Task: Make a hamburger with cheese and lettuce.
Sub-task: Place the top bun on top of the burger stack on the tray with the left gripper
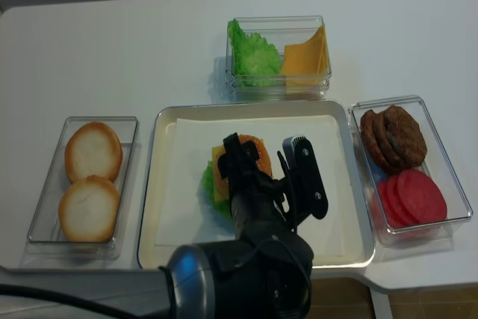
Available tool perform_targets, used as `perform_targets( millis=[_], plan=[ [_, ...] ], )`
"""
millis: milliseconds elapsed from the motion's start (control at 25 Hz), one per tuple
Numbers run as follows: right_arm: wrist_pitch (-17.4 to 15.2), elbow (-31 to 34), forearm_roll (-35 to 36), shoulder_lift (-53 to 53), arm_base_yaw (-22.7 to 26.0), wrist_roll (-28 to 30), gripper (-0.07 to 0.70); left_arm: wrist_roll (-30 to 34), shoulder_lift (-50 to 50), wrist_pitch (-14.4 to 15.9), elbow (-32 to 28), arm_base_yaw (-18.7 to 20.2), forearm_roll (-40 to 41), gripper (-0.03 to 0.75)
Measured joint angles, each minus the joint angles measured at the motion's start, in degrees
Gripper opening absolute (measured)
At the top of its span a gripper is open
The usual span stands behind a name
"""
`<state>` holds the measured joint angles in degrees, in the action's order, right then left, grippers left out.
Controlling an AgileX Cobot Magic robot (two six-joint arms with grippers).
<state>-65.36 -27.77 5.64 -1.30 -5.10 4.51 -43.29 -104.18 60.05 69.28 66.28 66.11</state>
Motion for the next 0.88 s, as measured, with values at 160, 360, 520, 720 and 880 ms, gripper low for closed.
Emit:
perform_targets(
  millis=[160, 360, 520, 720, 880],
  plan=[
    [0.0, 0.0, 0.0, 0.0, 0.0, 0.0, 0.445, -0.02, 0.0, 0.0, 0.0, 0.0, -0.04, 0.579],
    [0.0, 0.0, 0.0, 0.0, 0.0, 0.0, 0.445, -0.12, 0.0, 0.0, 0.0, 0.0, -0.27, 0.633],
    [0.0, 0.0, 0.0, 0.0, 0.0, 0.0, 0.445, -0.12, 0.0, 1.05, 0.0, 0.0, -0.27, 0.658],
    [0.0, 0.0, 0.0, 0.0, 0.0, 0.0, 0.445, -0.93, 0.0, 1.69, 0.0, 0.0, -0.31, 0.661],
    [0.0, 0.0, 0.0, 0.0, 0.0, 0.0, 0.445, -1.31, 0.0, 1.69, 0.0, 0.6, -1.29, 0.662]
  ],
)
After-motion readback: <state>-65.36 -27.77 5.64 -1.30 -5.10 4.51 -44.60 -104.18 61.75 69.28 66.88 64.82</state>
